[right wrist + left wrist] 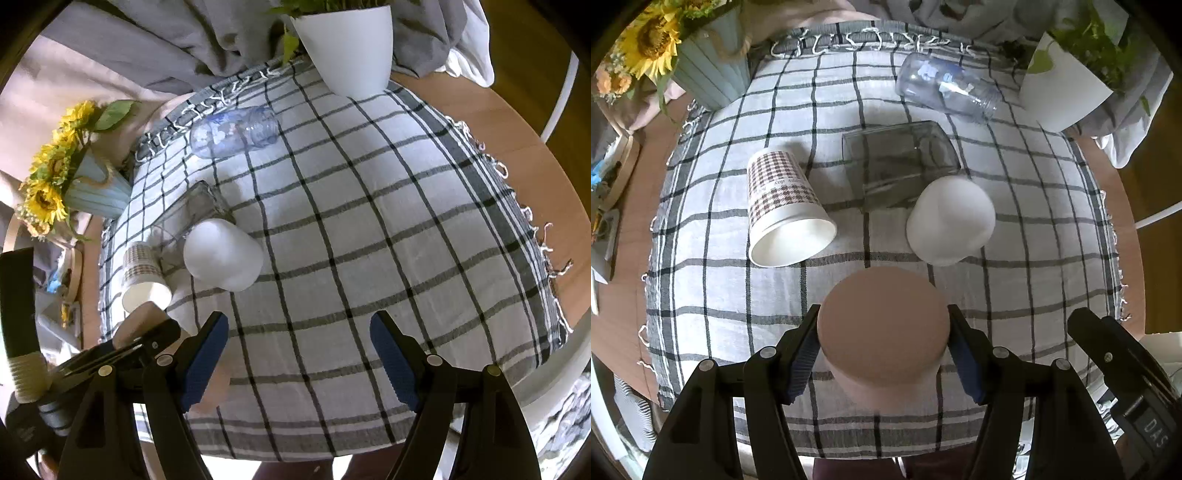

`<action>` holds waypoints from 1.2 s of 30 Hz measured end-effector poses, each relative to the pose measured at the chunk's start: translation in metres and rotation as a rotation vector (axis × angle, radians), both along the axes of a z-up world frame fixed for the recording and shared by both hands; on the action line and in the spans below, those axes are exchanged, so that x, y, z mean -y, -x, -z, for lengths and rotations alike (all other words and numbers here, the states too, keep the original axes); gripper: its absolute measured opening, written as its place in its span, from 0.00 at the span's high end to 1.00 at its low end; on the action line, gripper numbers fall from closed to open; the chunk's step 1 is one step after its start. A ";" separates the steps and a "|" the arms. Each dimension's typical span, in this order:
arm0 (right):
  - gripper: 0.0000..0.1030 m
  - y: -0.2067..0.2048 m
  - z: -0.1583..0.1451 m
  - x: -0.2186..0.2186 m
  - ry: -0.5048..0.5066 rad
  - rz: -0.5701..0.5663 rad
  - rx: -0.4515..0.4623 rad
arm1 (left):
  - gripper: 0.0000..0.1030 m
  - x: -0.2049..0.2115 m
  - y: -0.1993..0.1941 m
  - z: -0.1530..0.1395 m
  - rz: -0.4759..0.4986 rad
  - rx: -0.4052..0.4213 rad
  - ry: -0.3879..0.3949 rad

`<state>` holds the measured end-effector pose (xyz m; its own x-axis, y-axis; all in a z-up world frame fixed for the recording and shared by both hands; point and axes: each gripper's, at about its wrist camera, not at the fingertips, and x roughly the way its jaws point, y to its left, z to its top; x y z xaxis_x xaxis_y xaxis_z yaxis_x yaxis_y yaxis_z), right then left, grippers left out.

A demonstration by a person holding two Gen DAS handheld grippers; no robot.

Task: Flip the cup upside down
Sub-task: 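Rotate the held tan cup so its bottom faces up with the right gripper, then lower the tan cup beside the white cup and open the right gripper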

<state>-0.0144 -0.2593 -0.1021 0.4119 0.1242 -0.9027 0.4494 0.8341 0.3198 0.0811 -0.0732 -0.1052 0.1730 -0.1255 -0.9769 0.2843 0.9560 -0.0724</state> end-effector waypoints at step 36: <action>0.16 0.019 -0.018 0.002 0.088 0.023 -0.010 | 0.13 -0.001 0.019 -0.022 -0.017 0.120 -0.002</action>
<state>-0.0338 -0.2609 -0.0845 0.4050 0.0354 -0.9136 0.4711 0.8483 0.2417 0.0625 -0.0718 -0.0828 0.2904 -0.1201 -0.9493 0.2750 0.9607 -0.0374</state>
